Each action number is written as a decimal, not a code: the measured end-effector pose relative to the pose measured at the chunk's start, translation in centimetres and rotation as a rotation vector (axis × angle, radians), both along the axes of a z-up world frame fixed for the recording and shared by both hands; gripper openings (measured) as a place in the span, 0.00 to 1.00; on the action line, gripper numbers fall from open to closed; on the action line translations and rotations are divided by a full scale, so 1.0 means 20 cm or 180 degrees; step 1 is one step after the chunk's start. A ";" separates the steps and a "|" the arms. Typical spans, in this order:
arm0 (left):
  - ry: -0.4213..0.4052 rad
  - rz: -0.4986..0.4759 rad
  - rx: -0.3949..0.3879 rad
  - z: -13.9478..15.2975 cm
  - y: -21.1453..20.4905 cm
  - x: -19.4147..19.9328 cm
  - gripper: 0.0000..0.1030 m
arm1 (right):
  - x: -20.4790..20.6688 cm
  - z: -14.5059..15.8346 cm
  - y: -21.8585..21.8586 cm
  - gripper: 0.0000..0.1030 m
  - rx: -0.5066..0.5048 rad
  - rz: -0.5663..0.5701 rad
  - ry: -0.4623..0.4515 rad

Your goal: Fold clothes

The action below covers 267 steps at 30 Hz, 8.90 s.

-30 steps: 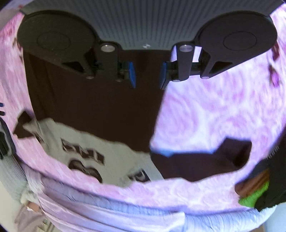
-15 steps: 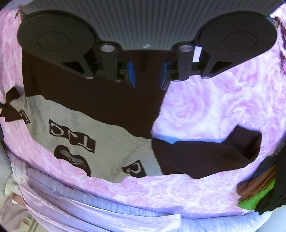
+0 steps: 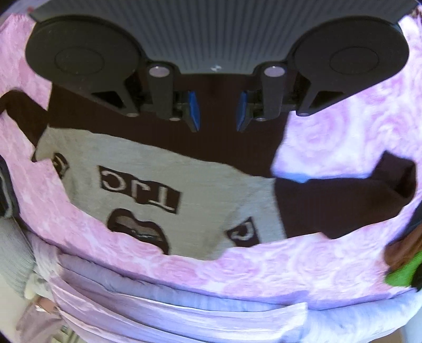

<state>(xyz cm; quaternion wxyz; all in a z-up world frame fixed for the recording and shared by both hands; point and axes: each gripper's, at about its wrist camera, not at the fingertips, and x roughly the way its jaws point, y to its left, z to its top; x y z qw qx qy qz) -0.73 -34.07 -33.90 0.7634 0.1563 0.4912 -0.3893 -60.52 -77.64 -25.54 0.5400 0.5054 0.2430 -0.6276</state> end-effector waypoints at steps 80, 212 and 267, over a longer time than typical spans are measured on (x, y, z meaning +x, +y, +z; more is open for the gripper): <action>-0.1051 -0.0621 0.1143 -0.07 0.94 0.70 0.30 | 1.25 -0.31 1.60 0.61 -0.0070 0.1428 0.0459; 0.0377 0.2202 -0.0713 0.00 1.20 1.06 0.57 | 1.55 0.22 1.64 0.63 0.0078 0.2395 0.0456; -0.2778 -0.3570 0.0233 -0.44 0.03 0.08 0.10 | 1.42 -0.66 0.85 0.45 -0.0281 0.0755 -0.1489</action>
